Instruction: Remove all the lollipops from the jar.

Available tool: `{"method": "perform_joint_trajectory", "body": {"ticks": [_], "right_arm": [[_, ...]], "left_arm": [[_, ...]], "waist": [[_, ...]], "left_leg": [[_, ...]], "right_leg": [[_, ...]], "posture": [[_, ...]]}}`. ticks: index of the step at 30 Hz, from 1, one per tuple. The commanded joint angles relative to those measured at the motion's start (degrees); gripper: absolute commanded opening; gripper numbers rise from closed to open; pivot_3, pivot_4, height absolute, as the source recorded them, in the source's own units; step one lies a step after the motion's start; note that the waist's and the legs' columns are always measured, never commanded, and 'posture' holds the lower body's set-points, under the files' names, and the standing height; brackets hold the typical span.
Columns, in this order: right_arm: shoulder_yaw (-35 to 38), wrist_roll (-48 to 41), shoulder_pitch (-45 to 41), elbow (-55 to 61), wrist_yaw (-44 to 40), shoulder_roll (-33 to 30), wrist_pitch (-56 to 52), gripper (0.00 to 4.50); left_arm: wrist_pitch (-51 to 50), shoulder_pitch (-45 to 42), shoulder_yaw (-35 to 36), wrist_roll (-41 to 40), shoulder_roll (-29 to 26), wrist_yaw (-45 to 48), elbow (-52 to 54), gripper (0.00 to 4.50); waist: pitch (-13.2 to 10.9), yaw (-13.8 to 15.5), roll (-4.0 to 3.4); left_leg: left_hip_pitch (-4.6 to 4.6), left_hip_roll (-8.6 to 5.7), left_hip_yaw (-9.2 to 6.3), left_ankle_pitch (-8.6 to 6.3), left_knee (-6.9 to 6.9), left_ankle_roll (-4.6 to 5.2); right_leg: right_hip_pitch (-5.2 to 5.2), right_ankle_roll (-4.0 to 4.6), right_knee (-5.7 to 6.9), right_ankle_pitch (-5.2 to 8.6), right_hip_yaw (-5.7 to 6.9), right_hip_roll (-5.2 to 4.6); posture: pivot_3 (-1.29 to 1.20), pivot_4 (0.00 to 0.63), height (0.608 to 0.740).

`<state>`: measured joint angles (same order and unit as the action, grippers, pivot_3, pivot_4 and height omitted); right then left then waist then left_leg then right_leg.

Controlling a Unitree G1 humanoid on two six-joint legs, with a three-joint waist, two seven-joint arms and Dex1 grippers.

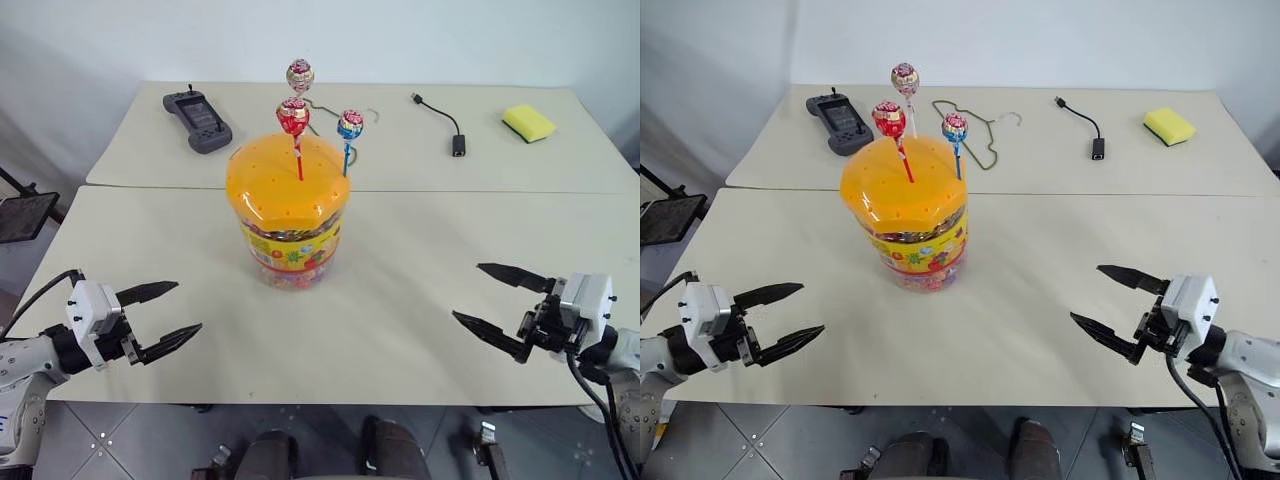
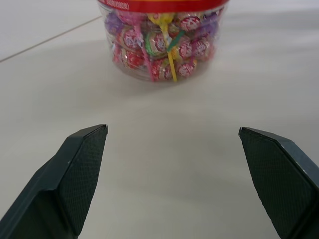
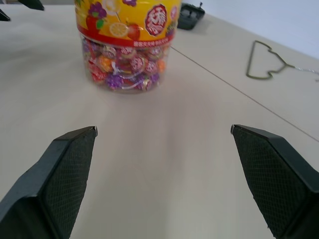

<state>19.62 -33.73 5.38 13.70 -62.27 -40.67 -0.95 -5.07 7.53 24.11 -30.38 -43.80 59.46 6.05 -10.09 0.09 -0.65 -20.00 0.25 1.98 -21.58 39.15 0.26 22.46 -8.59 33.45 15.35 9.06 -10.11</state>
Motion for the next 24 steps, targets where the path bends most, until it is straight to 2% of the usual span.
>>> {"method": "perform_joint_trajectory", "body": {"ticks": [1,2,7,9,12,15,19,24], "right_arm": [[0.23,-1.58,-0.55,3.18,0.48,0.06,-0.66,4.5],[0.17,-2.59,-0.75,4.11,0.87,-0.01,-1.94,4.5],[2.74,-18.83,-7.15,13.23,11.51,1.37,-13.32,4.5],[2.2,-22.36,-9.78,15.27,13.01,1.23,-15.64,4.5],[-0.29,-23.21,-14.18,16.48,14.16,1.33,-17.53,4.5],[-6.17,-19.6,-24.51,13.42,16.92,3.81,-18.41,4.5],[-14.8,-15.97,-38.71,6.14,23.49,6.56,-27.38,4.5],[-19.99,-9.61,-45.4,-0.47,22.6,11.97,-26.33,4.5]], "left_arm": [[-2.71,-1.8,1.48,-3.11,-0.57,-0.24,0.85,4.48],[-4.71,-2.79,1.95,-4.88,-0.95,-0.09,0.9,4.48],[-25.26,-17.31,9.97,-31.71,-2.59,-4.66,-0.44,4.48],[-30.19,-21.16,12.2,-37.87,-2.98,-6.23,-1.92,4.48],[-32.41,-23.39,12.39,-38.96,-3.32,-5.92,-1.91,4.48],[-33.81,-25.75,10.71,-39.25,-3.39,-4.67,-1.74,4.48],[-33.89,-29.43,9.27,-37.79,-3.88,-2.39,-3.02,4.48],[-33.85,-31.31,7.89,-36.04,-2.92,-2.57,-2.33,4.48]], "waist": [[0.0,0.06,0.0],[-0.02,0.16,0.03],[-0.1,0.7,0.14],[-0.1,0.65,0.14],[-0.09,0.21,0.13],[-0.16,-0.44,0.25],[-0.17,-0.49,0.25],[-0.17,-0.34,0.25]], "left_leg": [[0.0,0.0,0.0,0.0,0.0,0.0],[0.0,0.0,0.0,-0.01,0.0,-0.01],[-0.09,0.09,-0.11,0.0,0.28,-0.01],[-0.09,0.13,-0.17,-0.06,0.38,-0.1],[-0.02,0.16,-0.14,-0.15,0.35,-0.14],[-0.05,0.26,0.0,-0.19,0.41,-0.13],[-0.09,0.49,0.06,-0.24,0.63,-0.24],[-0.14,0.5,0.07,-0.27,0.51,-0.29]], "right_leg": [[0.0,0.0,0.0,0.0,0.0,0.0],[0.0,0.0,0.01,0.0,0.0,0.0],[0.02,0.0,0.15,-0.01,0.01,0.01],[0.02,0.0,0.23,-0.01,0.01,0.05],[0.02,0.0,0.28,-0.01,0.01,0.12],[0.05,0.0,0.22,-0.01,-0.03,0.25],[0.11,0.03,0.31,-0.01,-0.1,0.47],[0.24,0.06,0.31,-0.02,-0.08,0.52]], "posture": [[0.0,0.15,0.74],[0.0,0.15,0.74],[0.0,0.15,0.74],[0.0,0.15,0.74],[0.0,0.15,0.74],[0.0,0.15,0.74],[0.0,0.15,0.74],[0.0,0.15,0.74]]}}
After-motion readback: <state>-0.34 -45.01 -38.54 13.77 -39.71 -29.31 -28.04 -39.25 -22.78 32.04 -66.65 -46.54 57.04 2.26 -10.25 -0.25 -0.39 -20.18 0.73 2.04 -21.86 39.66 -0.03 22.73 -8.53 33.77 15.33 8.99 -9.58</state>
